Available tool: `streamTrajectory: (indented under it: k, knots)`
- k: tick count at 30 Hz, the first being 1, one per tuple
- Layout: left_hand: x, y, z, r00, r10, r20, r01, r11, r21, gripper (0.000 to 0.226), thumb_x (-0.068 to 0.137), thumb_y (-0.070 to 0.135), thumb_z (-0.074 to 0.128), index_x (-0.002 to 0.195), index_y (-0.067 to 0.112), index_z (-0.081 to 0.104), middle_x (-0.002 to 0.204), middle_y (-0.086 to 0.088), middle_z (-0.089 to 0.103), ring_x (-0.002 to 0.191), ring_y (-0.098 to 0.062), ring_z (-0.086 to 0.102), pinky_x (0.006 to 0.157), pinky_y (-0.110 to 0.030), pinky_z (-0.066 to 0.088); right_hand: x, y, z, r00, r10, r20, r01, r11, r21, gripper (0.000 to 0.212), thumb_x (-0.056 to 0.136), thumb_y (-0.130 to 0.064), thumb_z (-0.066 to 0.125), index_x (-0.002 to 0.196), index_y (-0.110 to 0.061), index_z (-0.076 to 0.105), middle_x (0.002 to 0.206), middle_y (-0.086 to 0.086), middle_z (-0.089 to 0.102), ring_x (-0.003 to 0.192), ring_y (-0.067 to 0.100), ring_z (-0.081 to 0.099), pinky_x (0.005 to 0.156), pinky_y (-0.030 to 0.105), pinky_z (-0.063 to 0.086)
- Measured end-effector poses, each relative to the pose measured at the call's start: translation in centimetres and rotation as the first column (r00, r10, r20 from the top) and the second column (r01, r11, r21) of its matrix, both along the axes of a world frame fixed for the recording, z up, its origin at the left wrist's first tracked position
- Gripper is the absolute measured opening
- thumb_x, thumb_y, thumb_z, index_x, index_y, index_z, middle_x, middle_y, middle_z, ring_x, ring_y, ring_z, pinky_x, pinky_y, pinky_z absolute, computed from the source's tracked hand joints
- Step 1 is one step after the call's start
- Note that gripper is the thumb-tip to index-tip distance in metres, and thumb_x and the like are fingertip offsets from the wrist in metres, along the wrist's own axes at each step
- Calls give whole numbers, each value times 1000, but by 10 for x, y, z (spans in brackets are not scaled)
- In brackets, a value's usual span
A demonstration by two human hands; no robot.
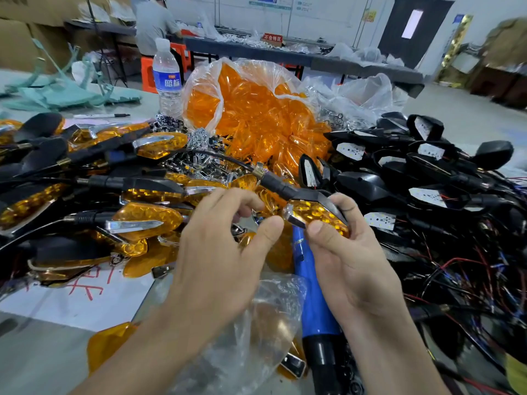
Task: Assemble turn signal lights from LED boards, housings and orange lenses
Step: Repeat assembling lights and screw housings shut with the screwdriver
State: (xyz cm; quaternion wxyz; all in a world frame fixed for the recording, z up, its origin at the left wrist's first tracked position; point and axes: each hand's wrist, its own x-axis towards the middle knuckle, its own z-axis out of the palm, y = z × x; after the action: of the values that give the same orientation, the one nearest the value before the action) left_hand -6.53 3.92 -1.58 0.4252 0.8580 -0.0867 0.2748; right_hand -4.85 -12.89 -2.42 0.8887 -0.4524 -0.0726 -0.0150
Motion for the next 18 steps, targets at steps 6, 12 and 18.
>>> streamTrajectory:
  k: [6, 12, 18]
  knots:
    - [8, -1, 0, 842, -458, -284, 239, 790, -565, 26, 83, 67, 57, 97, 58, 77, 110, 20, 77, 102, 4, 71, 78, -8, 55, -8, 11, 1, 997, -77, 1, 73, 932, -356, 42, 70, -10, 84, 106, -11, 63, 94, 15, 71, 89, 32, 68, 87, 62, 58]
    - [20, 7, -7, 705, -642, -302, 200, 588, -784, 39, 88, 50, 71, 123, 34, 76, 118, -11, 78, 113, -27, 74, 91, -43, 63, -13, 26, 0, 996, -33, 83, 71, 850, -521, 47, 76, -13, 79, 116, -38, 73, 101, 6, 80, 97, 28, 77, 90, 53, 61]
    - [26, -6, -2, 638, -667, -384, 105, 570, -815, 34, 93, 49, 60, 94, 26, 86, 120, -11, 75, 100, -17, 78, 84, -30, 60, -17, 35, -1, 995, 92, -29, -96, 953, -288, 49, 73, -5, 74, 93, -50, 81, 112, 1, 80, 106, 15, 74, 94, 32, 60]
